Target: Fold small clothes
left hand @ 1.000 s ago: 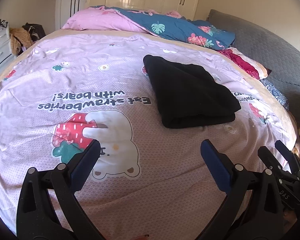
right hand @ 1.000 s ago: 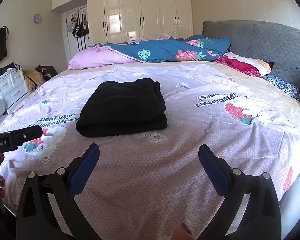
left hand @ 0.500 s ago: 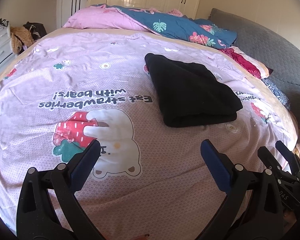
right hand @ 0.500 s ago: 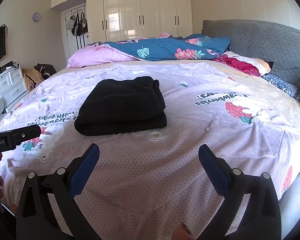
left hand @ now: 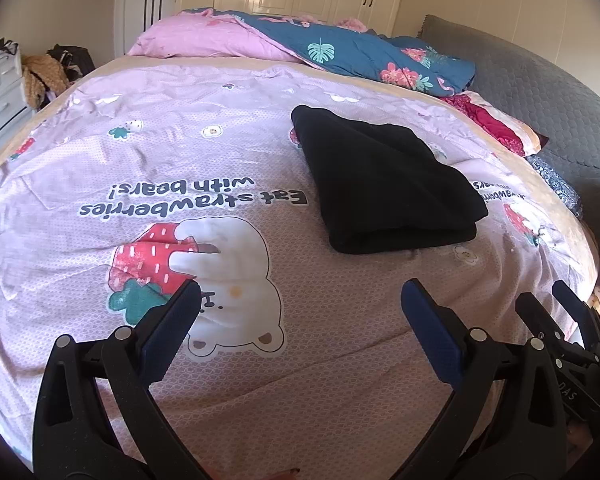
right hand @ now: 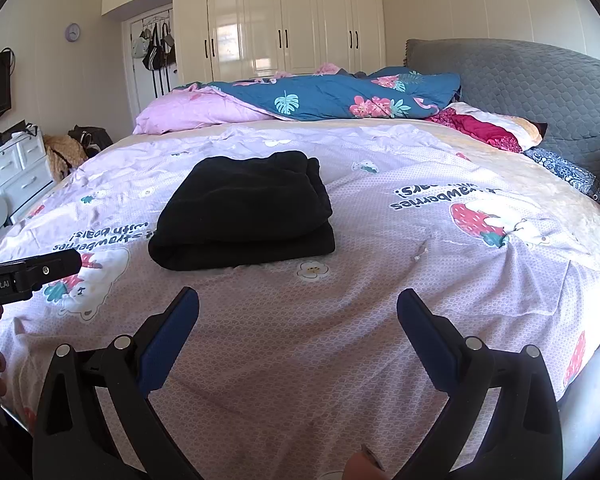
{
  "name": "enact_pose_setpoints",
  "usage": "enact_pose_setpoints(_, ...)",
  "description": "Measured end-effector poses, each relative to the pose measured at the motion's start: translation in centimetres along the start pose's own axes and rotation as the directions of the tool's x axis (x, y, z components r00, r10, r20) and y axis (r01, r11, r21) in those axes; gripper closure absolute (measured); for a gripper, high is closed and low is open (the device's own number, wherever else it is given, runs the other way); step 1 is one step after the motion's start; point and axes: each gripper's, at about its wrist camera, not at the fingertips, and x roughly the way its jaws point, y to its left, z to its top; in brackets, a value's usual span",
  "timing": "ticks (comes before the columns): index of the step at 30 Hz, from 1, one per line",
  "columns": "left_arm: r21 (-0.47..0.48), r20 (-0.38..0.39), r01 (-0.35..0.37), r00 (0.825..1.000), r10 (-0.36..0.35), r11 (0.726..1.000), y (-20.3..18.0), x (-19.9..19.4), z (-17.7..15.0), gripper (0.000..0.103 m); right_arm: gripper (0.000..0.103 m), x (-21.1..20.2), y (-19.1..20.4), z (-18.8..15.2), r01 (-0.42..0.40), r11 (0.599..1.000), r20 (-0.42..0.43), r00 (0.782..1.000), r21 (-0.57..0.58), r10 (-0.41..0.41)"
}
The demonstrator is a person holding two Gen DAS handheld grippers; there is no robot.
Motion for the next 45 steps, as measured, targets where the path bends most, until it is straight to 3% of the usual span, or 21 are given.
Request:
enact_pose_setpoints(36,0.019,0.001,-0.030,1.000,0.030,0.999,-0.2,0.0,0.0,0.009,0.004,0.2,-0.6,-0.3,0.013,1.000,-0.002,1.000,0.013,-0.013)
enact_pose_setpoints(40,0.029,0.020,-0.097,0.995,0.097,0.995,-0.3,0.0,0.1,0.009,0.004,0.0,-1.1,-0.2,0.038,0.999,0.002,0.999,0.034,-0.039)
enact_pose_setpoints(45,-0.042,-0.022,-0.066,0.998,0.065,0.997,1.5,0.4,0.6,0.009,0.004,-0.8,-4.1,0.0,0.116,0.985,-0.002,0.993,0.124,-0.117)
